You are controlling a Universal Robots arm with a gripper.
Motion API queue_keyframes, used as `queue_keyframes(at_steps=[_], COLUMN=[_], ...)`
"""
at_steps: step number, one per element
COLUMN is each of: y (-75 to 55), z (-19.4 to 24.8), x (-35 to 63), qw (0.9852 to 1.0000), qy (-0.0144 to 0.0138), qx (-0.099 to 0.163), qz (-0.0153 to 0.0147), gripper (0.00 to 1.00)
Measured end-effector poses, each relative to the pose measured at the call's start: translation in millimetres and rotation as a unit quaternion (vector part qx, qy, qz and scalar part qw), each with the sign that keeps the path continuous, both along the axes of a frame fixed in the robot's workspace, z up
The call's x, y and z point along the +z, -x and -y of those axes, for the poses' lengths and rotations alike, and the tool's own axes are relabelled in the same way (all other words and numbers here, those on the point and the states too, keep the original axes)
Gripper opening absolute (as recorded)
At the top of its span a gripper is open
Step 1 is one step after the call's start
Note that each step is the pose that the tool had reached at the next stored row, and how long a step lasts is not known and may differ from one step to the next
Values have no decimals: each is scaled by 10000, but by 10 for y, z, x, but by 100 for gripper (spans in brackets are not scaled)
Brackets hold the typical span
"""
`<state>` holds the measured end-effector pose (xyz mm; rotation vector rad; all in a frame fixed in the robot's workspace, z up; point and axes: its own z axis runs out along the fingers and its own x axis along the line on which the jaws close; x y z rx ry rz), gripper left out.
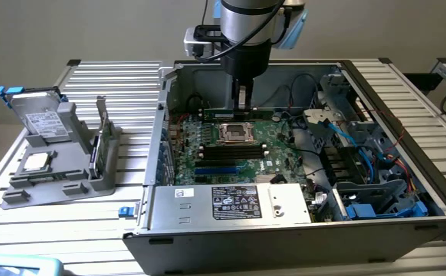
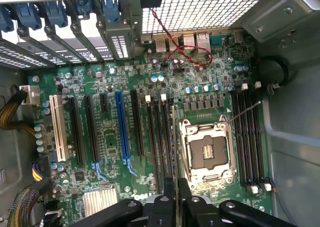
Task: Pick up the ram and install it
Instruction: 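Insert the ram into the slot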
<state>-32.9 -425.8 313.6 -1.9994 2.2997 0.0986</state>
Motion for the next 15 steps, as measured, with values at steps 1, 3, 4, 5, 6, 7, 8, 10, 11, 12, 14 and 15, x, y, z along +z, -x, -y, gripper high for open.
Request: queue_keyframes(at_steps=[1,3,4,5,6,7,8,10,11,12,14,15], y=[0,0,0,0,0,0,1,7,10,12,15,17], z=[0,-1,-2,-4,-6,-11,-19,-45,-59,-73,-88,-93], x=[0,-7,-17,-30,-43,-56,-69,-97,-110,-123,-140,-147], qw=[10000,10000,10000,10000,10000,10000,10000,9999,9999,9999,9998,9997], qy=[0,26,43,54,57,61,65,70,75,80,116,144], qx=[0,-1,1,3,4,7,12,38,54,71,114,139], qz=[0,7,10,15,26,37,49,70,81,92,109,115], gripper=[15,15,15,15,15,15,15,15,15,15,15,15])
